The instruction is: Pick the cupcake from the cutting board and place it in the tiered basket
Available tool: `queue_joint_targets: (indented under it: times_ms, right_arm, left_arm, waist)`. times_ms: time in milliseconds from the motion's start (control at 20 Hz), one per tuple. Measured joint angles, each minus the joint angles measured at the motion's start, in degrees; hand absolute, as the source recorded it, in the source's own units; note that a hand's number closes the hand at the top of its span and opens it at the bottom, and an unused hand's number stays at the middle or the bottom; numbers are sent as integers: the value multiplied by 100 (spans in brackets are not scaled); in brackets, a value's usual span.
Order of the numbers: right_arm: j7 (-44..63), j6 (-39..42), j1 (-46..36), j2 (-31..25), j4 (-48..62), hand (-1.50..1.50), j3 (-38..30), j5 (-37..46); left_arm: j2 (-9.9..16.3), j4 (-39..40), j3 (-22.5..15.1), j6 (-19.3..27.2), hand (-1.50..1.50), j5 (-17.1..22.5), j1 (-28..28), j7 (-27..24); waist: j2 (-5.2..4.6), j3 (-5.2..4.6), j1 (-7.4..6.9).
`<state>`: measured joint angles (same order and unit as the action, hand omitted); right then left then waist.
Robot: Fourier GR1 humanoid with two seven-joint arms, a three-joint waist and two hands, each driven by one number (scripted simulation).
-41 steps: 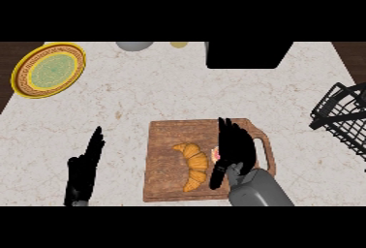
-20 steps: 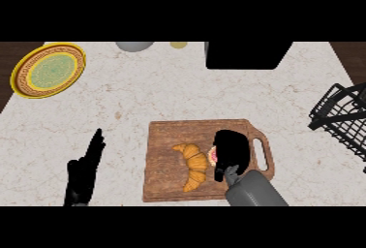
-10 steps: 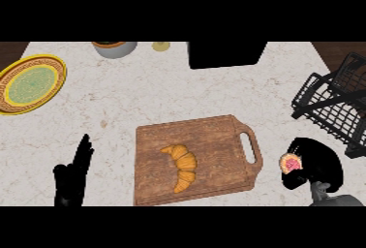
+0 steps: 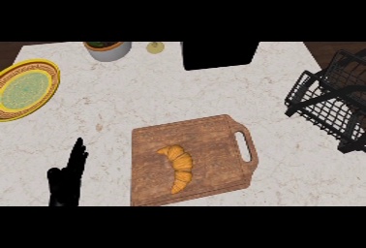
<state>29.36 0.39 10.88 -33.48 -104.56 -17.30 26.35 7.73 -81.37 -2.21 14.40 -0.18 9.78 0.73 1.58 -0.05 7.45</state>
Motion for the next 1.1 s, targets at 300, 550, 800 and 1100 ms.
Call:
queue_joint_targets:
  times_ms: [300, 550, 800, 1100]
  right_arm:
    - [-429, 499, 860, -601, -1136, 150, -1903, -1130]
    - [-337, 1236, 1135, -945, -1392, 150, -3460, -2081]
    - [87, 1829, 879, -1304, -1231, 150, -4277, -2540]
    - [446, 1796, 125, -1778, -553, 150, -3903, -2220]
  left_arm:
    - [10, -3, -18, -100, 0, 33, 15, -56]
    - [-1, 141, -91, -202, 0, -31, -197, -121]
    - [-64, 105, -219, -249, 0, -136, -325, -1]
    - [-191, 235, -279, -238, 0, -239, -487, -51]
  waist:
    - [-23, -9, -130]
    - [-86, -8, -403]
    - [-128, -3, -610]
    - [-158, 1, -744]
